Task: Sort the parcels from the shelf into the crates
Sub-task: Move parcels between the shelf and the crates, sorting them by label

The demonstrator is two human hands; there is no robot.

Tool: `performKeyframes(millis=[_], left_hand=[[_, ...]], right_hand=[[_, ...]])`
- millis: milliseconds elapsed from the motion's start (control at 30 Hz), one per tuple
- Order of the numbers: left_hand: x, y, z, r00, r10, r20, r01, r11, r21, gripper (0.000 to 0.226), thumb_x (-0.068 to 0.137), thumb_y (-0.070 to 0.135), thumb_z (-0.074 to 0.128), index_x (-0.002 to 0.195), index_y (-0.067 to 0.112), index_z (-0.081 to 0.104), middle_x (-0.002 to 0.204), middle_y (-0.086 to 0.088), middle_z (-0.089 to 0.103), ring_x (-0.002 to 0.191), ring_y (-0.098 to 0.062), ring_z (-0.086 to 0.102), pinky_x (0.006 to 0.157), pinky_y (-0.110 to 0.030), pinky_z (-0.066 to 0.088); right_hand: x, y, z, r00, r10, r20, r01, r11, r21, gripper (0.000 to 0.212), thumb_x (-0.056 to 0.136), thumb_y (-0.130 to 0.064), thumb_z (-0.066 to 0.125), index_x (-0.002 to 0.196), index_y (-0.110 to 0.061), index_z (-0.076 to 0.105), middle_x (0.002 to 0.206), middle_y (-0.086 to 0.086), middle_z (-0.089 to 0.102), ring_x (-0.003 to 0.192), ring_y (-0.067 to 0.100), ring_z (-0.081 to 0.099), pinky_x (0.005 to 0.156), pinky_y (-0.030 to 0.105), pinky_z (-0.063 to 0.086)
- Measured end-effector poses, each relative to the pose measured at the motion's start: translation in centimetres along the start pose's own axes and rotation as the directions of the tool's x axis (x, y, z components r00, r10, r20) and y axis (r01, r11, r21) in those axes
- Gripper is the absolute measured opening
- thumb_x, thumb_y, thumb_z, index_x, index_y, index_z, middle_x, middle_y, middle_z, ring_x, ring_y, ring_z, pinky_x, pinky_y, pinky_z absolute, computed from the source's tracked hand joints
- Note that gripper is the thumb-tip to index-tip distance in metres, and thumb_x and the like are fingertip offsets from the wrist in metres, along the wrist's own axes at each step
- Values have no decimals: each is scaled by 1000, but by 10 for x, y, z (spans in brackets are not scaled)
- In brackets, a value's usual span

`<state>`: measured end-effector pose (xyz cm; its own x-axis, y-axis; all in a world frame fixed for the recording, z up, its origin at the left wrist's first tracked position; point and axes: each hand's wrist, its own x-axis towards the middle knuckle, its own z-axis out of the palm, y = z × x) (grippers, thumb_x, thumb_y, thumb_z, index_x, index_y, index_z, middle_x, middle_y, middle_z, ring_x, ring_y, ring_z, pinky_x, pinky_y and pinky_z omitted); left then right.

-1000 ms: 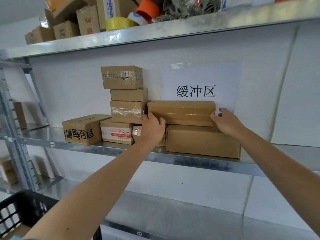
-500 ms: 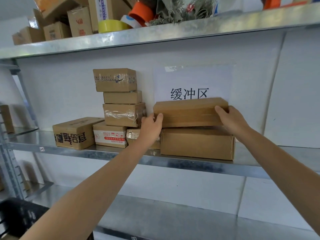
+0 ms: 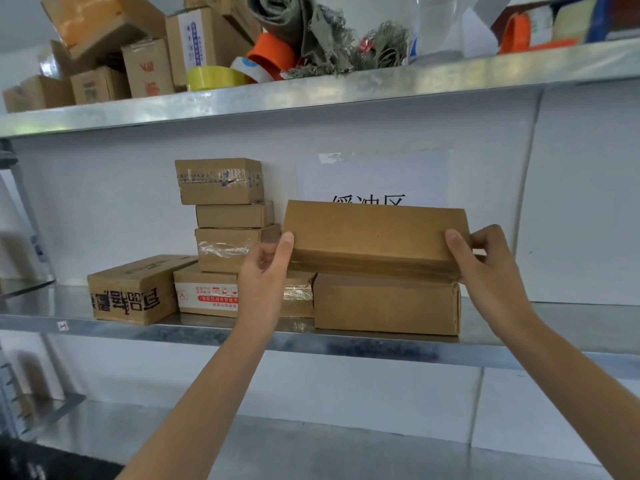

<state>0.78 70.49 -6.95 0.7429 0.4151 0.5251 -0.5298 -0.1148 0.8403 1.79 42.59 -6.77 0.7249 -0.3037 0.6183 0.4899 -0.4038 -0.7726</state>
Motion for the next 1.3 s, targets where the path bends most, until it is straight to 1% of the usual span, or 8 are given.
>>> performKeyframes(millis=[167, 333, 500, 667, 767, 900, 1067, 1300], left_hand=[[-8, -2, -23, 998, 10, 54, -12, 999, 31, 18, 90, 53, 63, 100, 39, 70, 104, 16, 70, 107, -8, 64, 97, -36, 53], [-12, 1, -50, 993, 84, 83, -97, 983, 155, 11, 96, 41, 59, 100, 50, 63, 94, 40, 66, 95, 17, 60, 80, -5, 48], [-12, -2, -66, 983, 182, 35, -185, 963, 198, 26, 97, 7, 59, 119, 18, 68, 106, 17, 67, 90, 19, 59, 78, 0, 45], [-14, -8, -75, 986, 158, -46, -140, 953, 270, 29, 94, 3, 62, 120, 15, 68, 103, 9, 61, 85, 15, 58, 68, 3, 42], [-15, -9, -79, 996, 79, -36, -72, 983, 168, 37, 91, -9, 59, 110, 21, 70, 109, -3, 63, 95, -2, 61, 70, -4, 48], [-18, -9, -85, 999, -28, -47, 26, 999, -39, 52, 84, -23, 46, 95, 20, 74, 110, -16, 67, 104, -26, 67, 83, -27, 59], [-22, -9, -85, 995, -94, -30, 88, 982, -169, 42, 92, -10, 52, 80, 21, 78, 90, 1, 75, 93, -20, 73, 86, -38, 60], [-21, -15, -91, 988, -147, -52, 125, 947, -295, 29, 99, 12, 56, 76, 22, 72, 94, -7, 70, 101, -23, 66, 87, -51, 59]], right_hand=[[-8, -4, 2, 1000, -18, 16, 17, 997, 73, 40, 90, -57, 58, 116, -29, 45, 104, -21, 56, 96, -3, 57, 72, 22, 47], [-11, -7, 16, 990, -63, 126, 65, 998, -8, 36, 97, -29, 60, 131, -22, 50, 122, -3, 47, 91, -3, 53, 69, 11, 38], [-21, -7, 29, 985, -77, 158, 70, 996, 49, 39, 90, -13, 69, 117, -32, 48, 110, -15, 58, 98, 3, 57, 78, 19, 43], [-29, -12, 34, 983, -130, 126, 133, 991, -20, 40, 87, -19, 74, 108, -37, 45, 99, -31, 54, 88, -20, 52, 69, 8, 36], [-30, -19, 36, 981, -117, 153, 112, 993, 46, 28, 88, -44, 68, 106, -34, 49, 103, -27, 58, 96, -9, 57, 72, 15, 42], [-32, -18, 37, 989, -30, 144, 1, 980, 197, 41, 89, -64, 49, 101, -26, 57, 96, -12, 59, 93, 10, 63, 76, 33, 57], [-32, -12, 44, 995, -48, 91, 42, 997, 67, 23, 95, -43, 58, 113, -29, 58, 107, -7, 56, 90, 7, 58, 79, 23, 46], [-42, -7, 49, 986, -108, 126, 100, 993, 70, 38, 83, -20, 78, 110, -27, 51, 107, -6, 62, 94, 4, 62, 78, 22, 48]])
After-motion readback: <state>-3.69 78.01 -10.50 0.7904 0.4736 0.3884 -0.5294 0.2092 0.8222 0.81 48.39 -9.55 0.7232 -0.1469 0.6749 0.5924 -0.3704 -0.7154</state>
